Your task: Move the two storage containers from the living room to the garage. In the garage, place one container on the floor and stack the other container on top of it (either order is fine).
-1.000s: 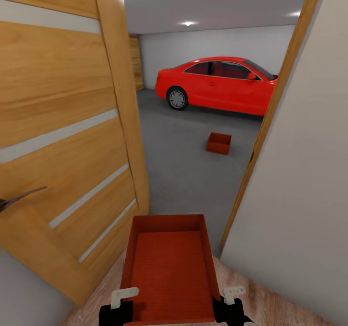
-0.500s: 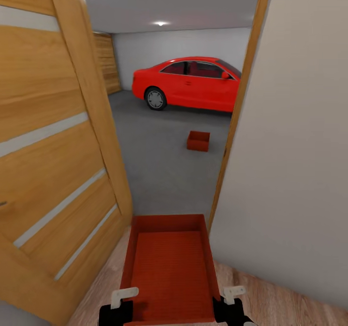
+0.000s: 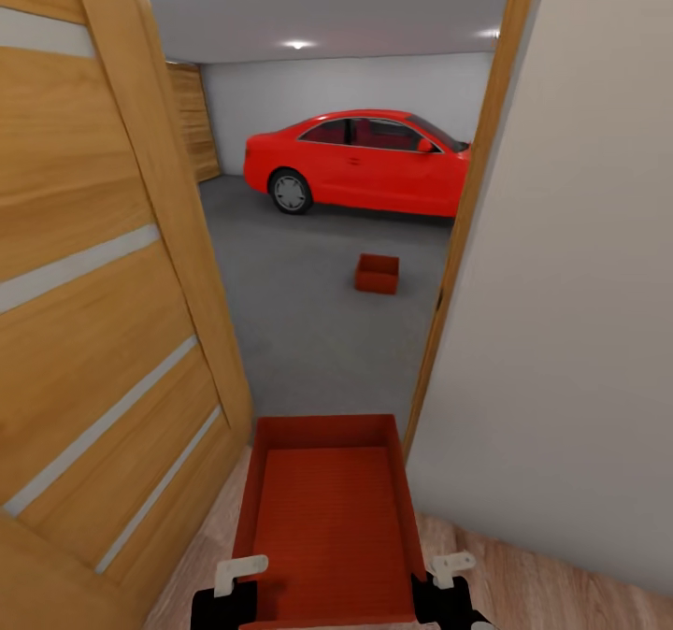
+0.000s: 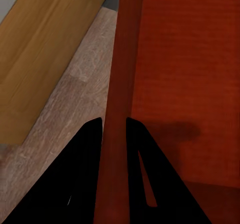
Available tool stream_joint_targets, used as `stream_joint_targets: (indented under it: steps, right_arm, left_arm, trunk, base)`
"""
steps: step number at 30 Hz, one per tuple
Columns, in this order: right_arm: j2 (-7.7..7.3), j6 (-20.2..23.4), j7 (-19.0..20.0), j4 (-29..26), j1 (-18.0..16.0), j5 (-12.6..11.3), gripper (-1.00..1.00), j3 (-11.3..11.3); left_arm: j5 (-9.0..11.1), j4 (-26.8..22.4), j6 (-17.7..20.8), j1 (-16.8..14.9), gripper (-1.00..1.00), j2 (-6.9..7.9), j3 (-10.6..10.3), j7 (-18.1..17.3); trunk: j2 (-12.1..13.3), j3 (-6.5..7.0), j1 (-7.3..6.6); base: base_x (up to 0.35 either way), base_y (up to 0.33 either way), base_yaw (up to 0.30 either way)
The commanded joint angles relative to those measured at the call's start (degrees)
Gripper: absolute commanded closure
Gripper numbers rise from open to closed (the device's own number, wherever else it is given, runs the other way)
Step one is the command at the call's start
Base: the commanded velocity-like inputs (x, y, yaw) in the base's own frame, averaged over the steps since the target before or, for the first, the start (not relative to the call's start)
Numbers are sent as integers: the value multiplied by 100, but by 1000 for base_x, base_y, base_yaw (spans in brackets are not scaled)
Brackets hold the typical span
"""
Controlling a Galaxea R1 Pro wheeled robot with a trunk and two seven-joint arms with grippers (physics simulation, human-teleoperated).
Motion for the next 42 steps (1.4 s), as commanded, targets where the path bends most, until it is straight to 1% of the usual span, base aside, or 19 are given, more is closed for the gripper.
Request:
stream_joint_targets:
  steps: [1,24,28,42]
  right_arm:
    - [96,-172,71,-18,-4,31,100,-55]
    - [96,-172,71,-19,-4,31,100,-59]
    - [96,-172,71,-18,-3,31,100,-55]
    - [96,-172,72,-18,-4,31,100,-55]
  left_arm:
    - [11,209,45,-1,100,-6,-37,57]
    - [11,209,43,-1,100,-6,-35,57]
    - [11,209,37,-1,100,-6,-35,57]
    - [11,209,36,-1,100,-6,-36,57]
  trunk:
    - [-11,-10,5]
    - [-11,-10,5]
    - [-11,-10,5]
    - [-11,-10,5]
  base:
    - [234,235,0]
    - [236,235,0]
    - [96,91,-13]
    - [4,4,-245]
